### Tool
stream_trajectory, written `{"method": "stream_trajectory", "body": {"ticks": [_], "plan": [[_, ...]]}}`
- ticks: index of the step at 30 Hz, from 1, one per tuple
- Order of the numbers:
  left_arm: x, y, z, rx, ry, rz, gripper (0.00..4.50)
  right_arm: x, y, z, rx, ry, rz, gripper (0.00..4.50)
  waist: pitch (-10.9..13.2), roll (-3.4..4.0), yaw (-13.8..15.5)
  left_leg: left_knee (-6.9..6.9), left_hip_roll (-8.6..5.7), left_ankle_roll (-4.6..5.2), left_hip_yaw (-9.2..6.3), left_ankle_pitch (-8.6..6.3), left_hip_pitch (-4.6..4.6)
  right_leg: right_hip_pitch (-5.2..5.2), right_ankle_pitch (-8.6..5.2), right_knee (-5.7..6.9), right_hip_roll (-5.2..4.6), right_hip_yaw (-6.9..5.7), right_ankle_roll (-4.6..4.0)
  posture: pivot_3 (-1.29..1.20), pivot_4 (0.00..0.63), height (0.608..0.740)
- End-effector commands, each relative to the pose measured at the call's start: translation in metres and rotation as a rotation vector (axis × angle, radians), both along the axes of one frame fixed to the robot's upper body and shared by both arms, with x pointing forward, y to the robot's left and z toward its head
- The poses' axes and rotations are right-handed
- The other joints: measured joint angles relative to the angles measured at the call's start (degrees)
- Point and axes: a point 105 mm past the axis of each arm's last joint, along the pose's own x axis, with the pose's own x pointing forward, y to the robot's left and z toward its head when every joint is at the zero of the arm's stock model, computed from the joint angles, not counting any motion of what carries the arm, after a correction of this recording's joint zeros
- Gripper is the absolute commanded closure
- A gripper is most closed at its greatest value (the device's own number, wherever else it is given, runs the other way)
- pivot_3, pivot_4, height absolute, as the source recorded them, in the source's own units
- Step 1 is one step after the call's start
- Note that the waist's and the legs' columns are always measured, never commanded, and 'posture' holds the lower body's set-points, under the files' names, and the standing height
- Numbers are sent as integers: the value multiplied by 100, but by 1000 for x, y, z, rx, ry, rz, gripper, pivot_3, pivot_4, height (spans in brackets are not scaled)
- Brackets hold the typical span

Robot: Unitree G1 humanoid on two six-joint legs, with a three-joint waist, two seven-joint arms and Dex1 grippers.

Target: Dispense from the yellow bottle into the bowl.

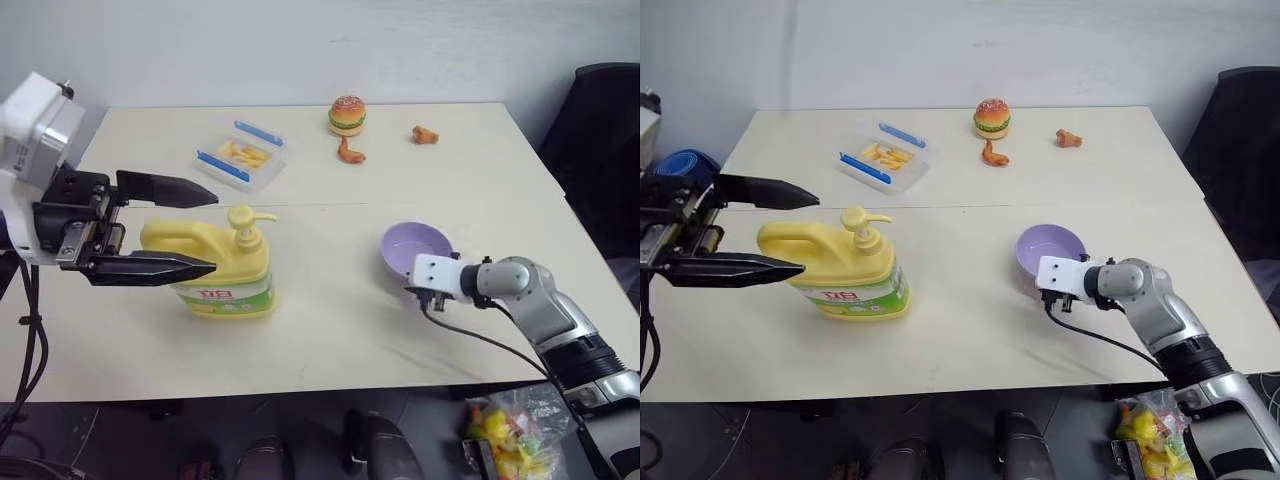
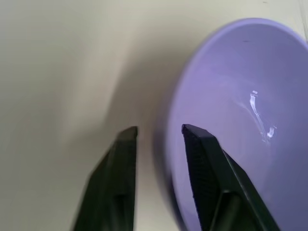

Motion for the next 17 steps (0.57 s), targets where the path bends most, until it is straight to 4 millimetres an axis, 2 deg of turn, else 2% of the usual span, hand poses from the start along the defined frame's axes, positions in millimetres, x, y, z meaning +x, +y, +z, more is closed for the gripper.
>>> {"method": "stream_trajectory", "body": {"ticks": [1, 3, 6, 8, 12, 14, 17], "plan": [[3, 11, 1, 7, -38, 42, 0, -8, -9, 55, 218, -1, -51, 1741, 3, 4, 5, 0, 0, 0, 0, 0, 0, 0, 0, 0, 0, 0, 0, 0, 150, 740], [5, 22, 2, 6, -47, 92, 0, -20, -30, 87, 325, 24, -94, 1039, 5, 9, 12, 0, 0, 1, -2, 0, -2, 0, 0, -1, 0, -2, 0, 0, 150, 740], [11, 45, 6, 24, -86, 194, 0, -48, -65, 116, 402, 97, -136, 15, 10, 16, 104, 0, -1, 5, -7, 0, -12, -5, 0, -6, -3, -10, 0, 0, 150, 740], [13, 65, 5, 64, -101, 264, 0, -71, -86, 132, 438, 138, -125, 15, 9, 16, 152, -3, -2, 7, -3, -1, -11, -3, 0, -16, 6, -13, 0, 0, 150, 740], [9, 94, 14, 59, -91, 339, 0, -96, -123, 158, 524, 158, -190, 15, 10, 14, 147, -11, -8, 10, 21, -3, 5, 0, 3, -24, 23, -27, 5, 0, 150, 740], [6, 101, 17, 58, -83, 351, 0, -105, -135, 161, 521, 177, -209, 15, 10, 14, 141, -13, -4, 13, 36, -4, 23, 2, 3, -30, 21, -12, 5, 0, 150, 740], [10, 105, 14, 67, -98, 376, 0, -112, -144, 154, 486, 196, -227, 15, 10, 15, 138, -24, 7, 13, 57, -5, 48, 4, 2, -22, 20, 8, 3, 0, 150, 740]]}}
